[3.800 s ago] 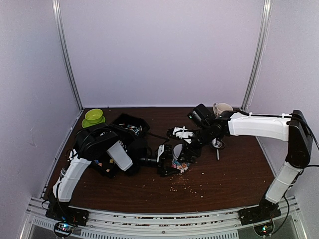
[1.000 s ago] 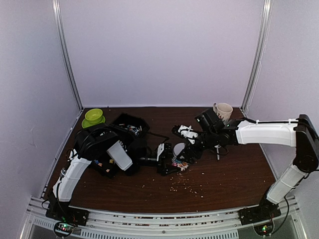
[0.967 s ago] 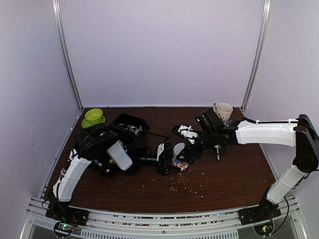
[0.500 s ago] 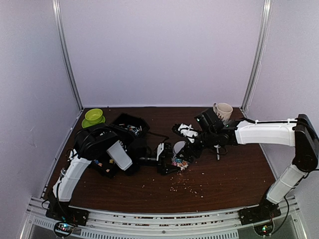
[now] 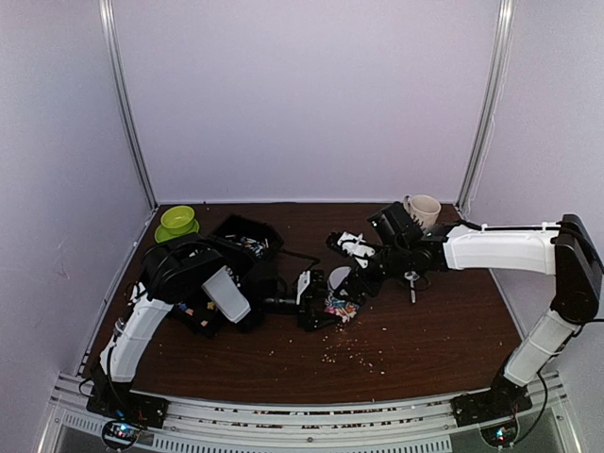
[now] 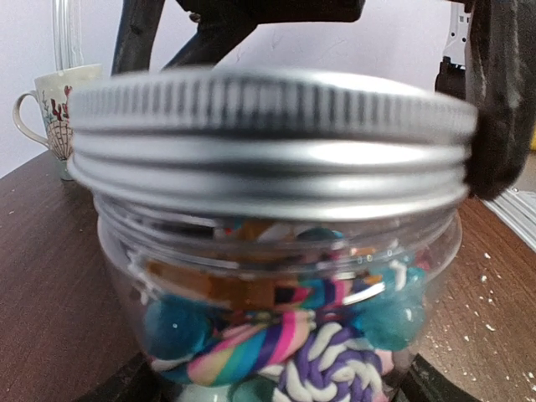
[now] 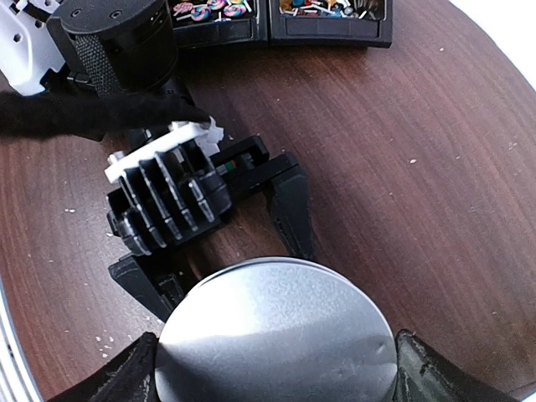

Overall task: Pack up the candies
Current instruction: Screw the box lid onto the packing bottle.

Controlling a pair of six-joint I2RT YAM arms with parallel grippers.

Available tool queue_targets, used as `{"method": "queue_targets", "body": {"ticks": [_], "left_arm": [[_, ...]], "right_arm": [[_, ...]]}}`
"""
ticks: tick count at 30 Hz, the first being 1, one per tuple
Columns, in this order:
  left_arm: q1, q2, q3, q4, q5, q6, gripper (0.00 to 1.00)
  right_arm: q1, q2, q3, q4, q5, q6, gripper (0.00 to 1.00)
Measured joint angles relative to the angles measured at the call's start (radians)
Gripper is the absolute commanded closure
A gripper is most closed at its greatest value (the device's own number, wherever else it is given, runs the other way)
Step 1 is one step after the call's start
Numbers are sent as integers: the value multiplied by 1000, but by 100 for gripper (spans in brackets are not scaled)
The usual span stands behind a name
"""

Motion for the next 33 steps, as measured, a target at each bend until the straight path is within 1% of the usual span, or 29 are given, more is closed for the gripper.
{"method": "queue_targets", "body": {"ticks": [6,15,25,33], "left_arm": [[1,0,0,0,0,1,19],[3,0,0,0,-9,1,19],[10,0,-7,16,-39,-8,19],[11,0,-10,21,-63,-13,19]], "right_arm": [[-26,27,16,-16,-64,18,8],[-26,37,27,-18,-61,38,9],[-19,27,-31,109,-22,116,10],[-2,12,-79,196,45,199,10]]}}
